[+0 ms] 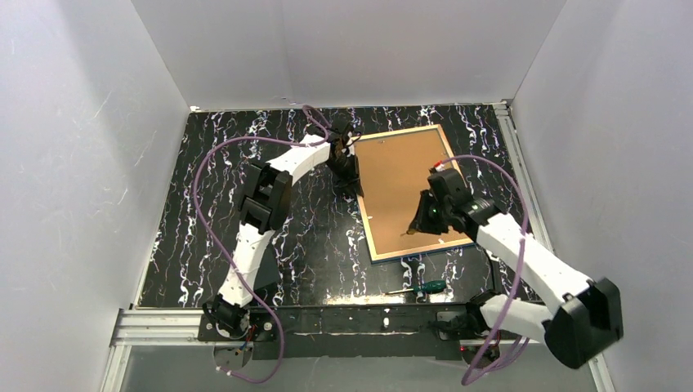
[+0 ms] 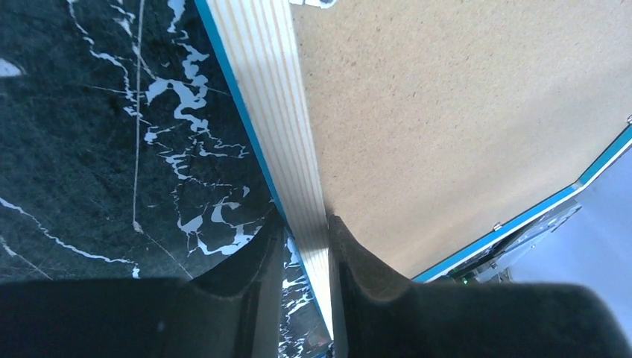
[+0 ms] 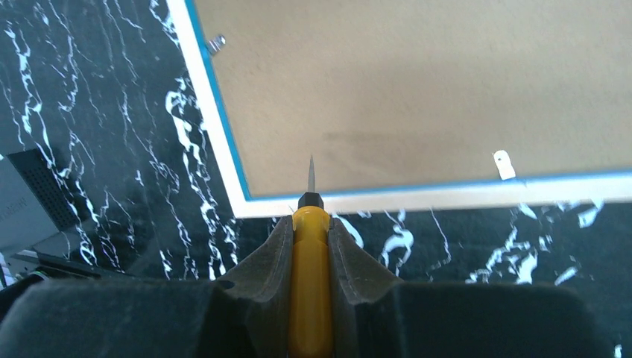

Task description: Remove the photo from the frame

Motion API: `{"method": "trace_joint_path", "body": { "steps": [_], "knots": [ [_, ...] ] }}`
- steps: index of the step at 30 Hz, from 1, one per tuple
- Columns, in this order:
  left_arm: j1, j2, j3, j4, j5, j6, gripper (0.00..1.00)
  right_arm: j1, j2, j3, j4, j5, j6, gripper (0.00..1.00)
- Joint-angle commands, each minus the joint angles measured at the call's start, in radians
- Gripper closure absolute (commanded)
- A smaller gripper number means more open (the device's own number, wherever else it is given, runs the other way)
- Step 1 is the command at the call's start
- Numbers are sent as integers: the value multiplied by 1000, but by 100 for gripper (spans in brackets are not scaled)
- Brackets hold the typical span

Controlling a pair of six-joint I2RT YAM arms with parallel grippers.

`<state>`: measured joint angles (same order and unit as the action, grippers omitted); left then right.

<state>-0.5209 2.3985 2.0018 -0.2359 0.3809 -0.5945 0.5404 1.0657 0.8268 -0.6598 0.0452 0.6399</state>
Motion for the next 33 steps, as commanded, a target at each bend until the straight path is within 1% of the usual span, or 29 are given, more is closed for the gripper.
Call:
{"method": "trace_joint_path", "body": {
  "steps": [1,2,4,7,9,12,13,14,16,20,26,30,33],
  "knots": [
    [42,31,28,-151,16,50,78,8,115,133,132,-38,-46,99],
    [49,16,25,-152,38,33,68,8,145,155,137,-38,-53,99],
    [64,-30,1,-157,71,-3,55,7,201,193,150,-38,-65,99],
    [84,-130,-68,-158,89,-53,42,7,297,254,178,-74,-76,99],
    [92,-200,-120,-159,108,-71,37,14,354,290,190,-83,-80,99],
    [104,-320,-232,-175,112,-83,35,39,436,360,170,-58,-96,99],
    [108,-363,-283,-175,105,-84,33,48,459,382,157,-52,-101,99],
    [112,-409,-343,-168,99,-76,30,58,478,406,141,-16,-107,99],
    [115,-483,-450,-151,71,-49,28,77,506,440,117,26,-117,99],
    [116,-536,-564,-148,97,18,29,92,543,488,93,51,-137,99],
    [116,-556,-612,-120,90,109,29,132,626,561,45,46,-143,99],
    [116,-549,-614,-106,93,111,29,163,663,591,8,87,-133,99],
    [116,-548,-619,-91,125,86,29,178,687,613,-25,107,-126,99]
  ]
}}
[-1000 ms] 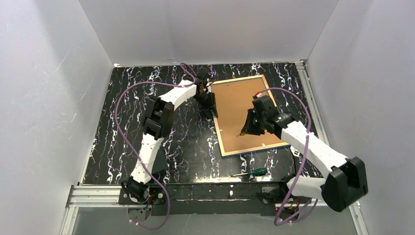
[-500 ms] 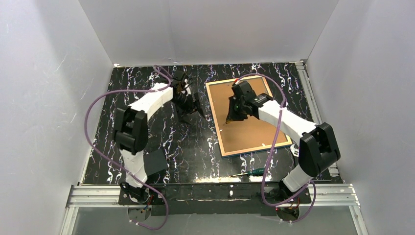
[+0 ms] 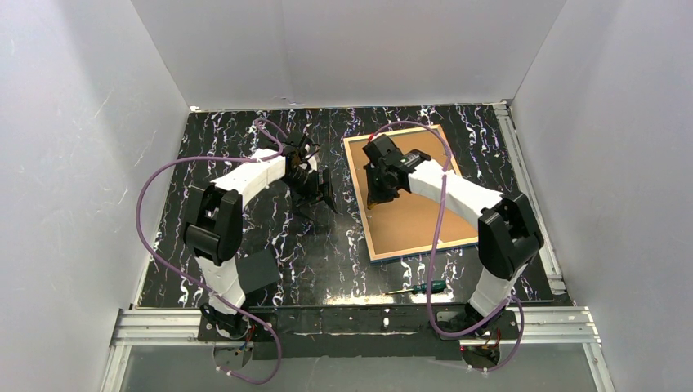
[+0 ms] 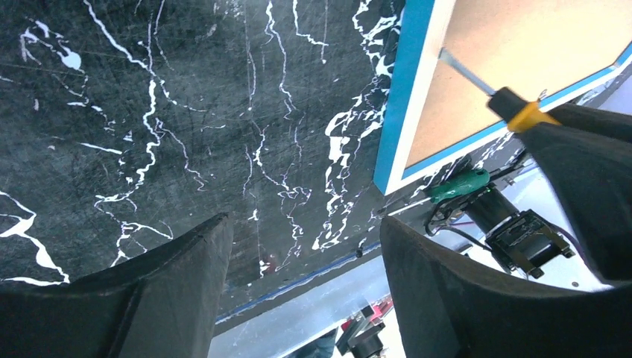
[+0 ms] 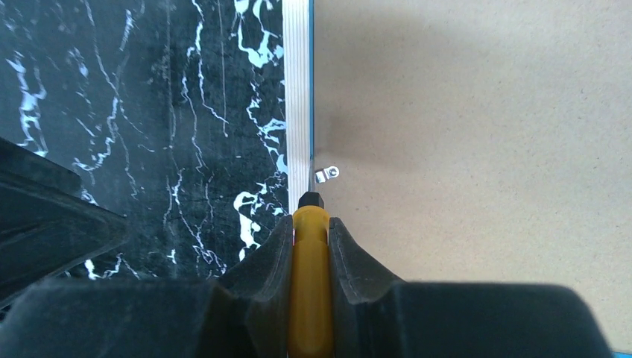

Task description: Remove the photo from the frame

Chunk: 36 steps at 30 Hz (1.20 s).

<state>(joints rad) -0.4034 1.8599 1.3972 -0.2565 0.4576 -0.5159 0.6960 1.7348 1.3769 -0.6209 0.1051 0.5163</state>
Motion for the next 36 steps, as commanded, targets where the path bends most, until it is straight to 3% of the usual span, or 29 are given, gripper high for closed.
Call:
{"method": "trace_joint_path", "body": {
  "steps": [1,20,31,36],
  "knots": [
    [-2,-11,-18,-62,59,0,29,26,25,69,-78,58,3,99],
    [-1,21,-73,60,127,-125,28,64,-23,-11,-171,64,50,99],
    [11,57,-108,193,177,-288,30,99,-86,-44,-228,205,89,99],
    [9,73,-100,228,173,-338,29,90,-170,-76,-115,119,85,99]
  ]
}}
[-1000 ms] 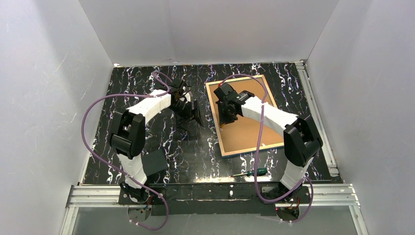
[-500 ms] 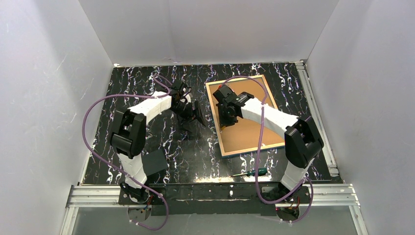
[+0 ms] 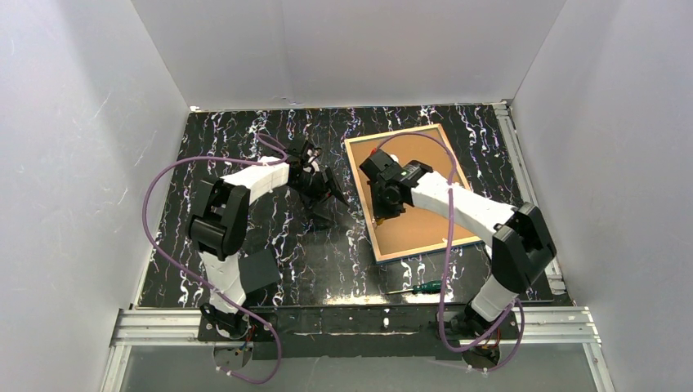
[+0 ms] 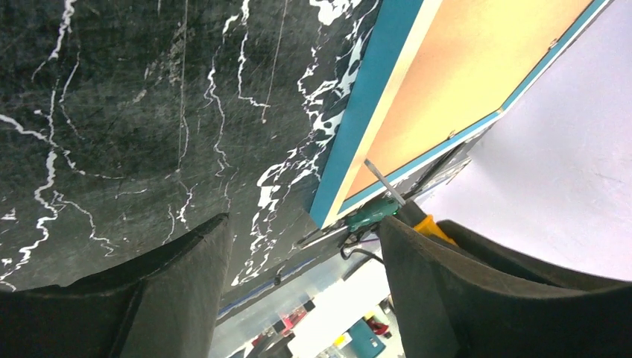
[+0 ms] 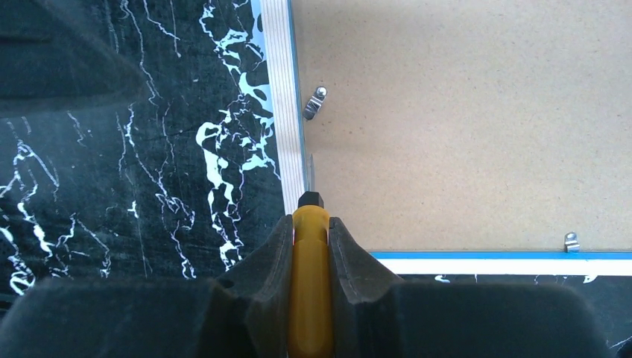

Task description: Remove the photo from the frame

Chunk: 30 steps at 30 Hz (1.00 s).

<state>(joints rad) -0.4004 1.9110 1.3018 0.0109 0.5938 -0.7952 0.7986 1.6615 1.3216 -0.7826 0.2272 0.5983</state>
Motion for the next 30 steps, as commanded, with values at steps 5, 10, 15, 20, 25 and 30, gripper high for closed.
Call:
{"method": "trace_joint_path", "body": {
  "steps": [5,10,15,20,25,30],
  "knots": [
    [-10,90,43,33,16,-153,30,-57,-121,-21,103,-43,-11,99],
    [-36,205,147,41,-35,-215,35,-86,-92,-18,147,-82,-26,99],
    [-58,256,207,52,-74,-203,32,-92,-41,21,135,-75,-48,99],
    [-81,284,226,40,-98,-183,33,-104,-19,19,158,-88,-57,99],
    [-87,305,201,43,-150,-183,53,-105,-25,-7,209,-105,-74,99],
    [-91,323,215,31,-173,-166,58,-106,4,6,212,-107,-81,99]
  ]
}}
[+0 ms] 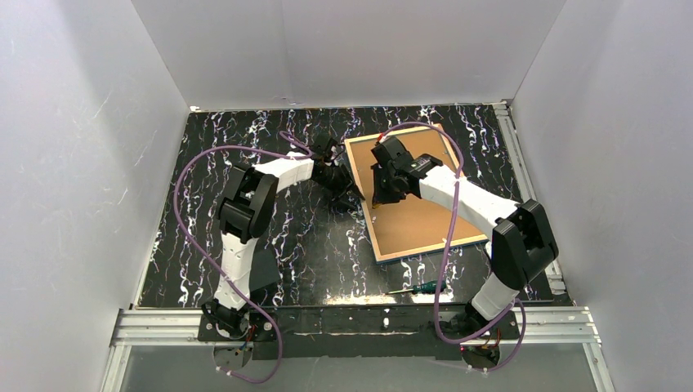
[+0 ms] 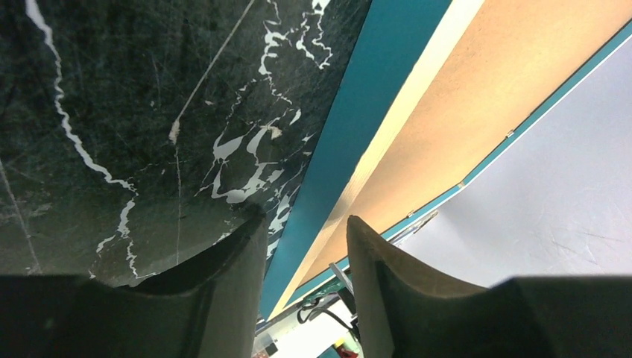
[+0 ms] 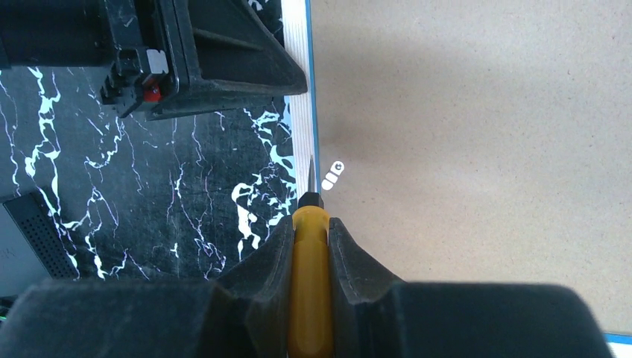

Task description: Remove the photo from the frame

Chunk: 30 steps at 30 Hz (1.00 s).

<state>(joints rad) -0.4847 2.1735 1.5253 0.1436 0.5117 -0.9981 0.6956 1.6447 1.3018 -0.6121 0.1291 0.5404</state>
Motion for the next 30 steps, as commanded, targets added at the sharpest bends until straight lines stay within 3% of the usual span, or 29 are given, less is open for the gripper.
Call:
{"method": "trace_joint_path", "body": {
  "steps": [1,6,15,30],
  "knots": [
    [-8,63,-4,-107,-96,42,60,-2,27,28,40,-10,-23,99],
    [-9,73,4,-134,-124,62,68,-1,43,36,7,24,-22,99],
    [-15,82,17,-202,-164,91,74,7,40,8,-15,30,-20,99],
    [-15,81,12,-226,-181,102,77,24,-6,-55,-22,4,-10,99]
  ]
}}
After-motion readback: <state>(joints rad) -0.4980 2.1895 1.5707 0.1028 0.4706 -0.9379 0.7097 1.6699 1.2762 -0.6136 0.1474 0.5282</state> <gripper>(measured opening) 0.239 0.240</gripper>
